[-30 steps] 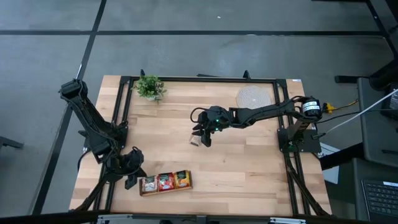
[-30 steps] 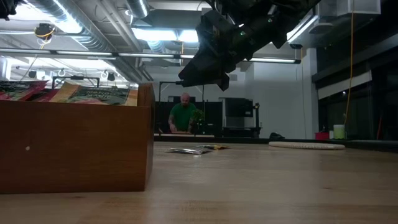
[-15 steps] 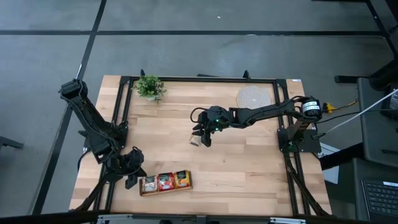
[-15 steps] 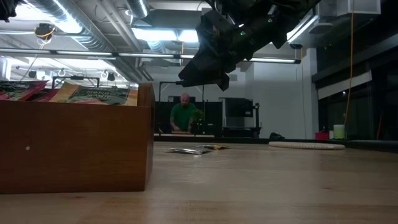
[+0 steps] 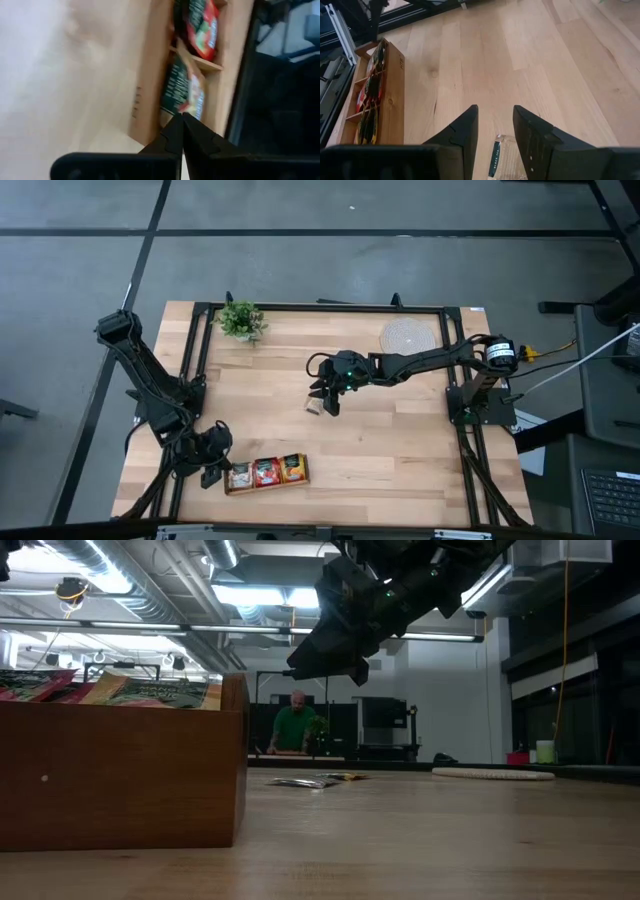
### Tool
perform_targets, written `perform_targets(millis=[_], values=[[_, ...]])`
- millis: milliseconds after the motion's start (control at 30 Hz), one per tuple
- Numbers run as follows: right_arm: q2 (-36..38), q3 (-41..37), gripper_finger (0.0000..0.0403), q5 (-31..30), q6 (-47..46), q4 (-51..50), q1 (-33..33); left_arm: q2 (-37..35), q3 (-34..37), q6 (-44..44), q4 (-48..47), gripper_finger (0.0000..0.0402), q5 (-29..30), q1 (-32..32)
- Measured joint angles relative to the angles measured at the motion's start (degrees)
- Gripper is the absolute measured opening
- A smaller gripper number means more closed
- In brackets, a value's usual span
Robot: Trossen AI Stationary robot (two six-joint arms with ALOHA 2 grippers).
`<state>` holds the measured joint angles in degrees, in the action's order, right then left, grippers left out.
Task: Pick & Place Tea
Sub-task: Put the brown tea bag into the left section of the wooden organizer, then move the wood organizer to the middle right of the table
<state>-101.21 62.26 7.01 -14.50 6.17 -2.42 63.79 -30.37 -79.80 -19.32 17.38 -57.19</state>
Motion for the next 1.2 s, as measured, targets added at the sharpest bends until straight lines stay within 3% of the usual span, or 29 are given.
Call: perform_targets(millis=[300,533,667,933,1033,1200], values=[[0.0,0.0,0.0125,0.02,0.0,0.07,0.0,0.0,0.0,-4.13,1.56,0.0002,-6.49,0.0],[0.0,-0.04,0.0125,3.09,1.25,7.66,2.47,-0.44,0.0,4.07,1.85,0.0002,3.35,-0.02],[0.0,-0.04,0.0125,5.54,1.08,9.67,4.15,-1.21,0.0,4.94,1.67,0.0004,4.48,-0.01],[0.0,-0.04,0.0113,9.67,1.4,8.19,6.58,-2.14,-0.04,-0.04,14.98,0.0003,-2.35,-1.17],[0.0,-0.04,0.01,9.26,1.46,5.94,6.67,0.02,-0.06,-6.99,14.31,0.0002,-4.04,-2.1],[0.0,-0.04,0.0083,9.37,1.59,0.13,6.75,6.69,-0.02,-16.14,15.68,0.0002,-13.43,-3.56]])
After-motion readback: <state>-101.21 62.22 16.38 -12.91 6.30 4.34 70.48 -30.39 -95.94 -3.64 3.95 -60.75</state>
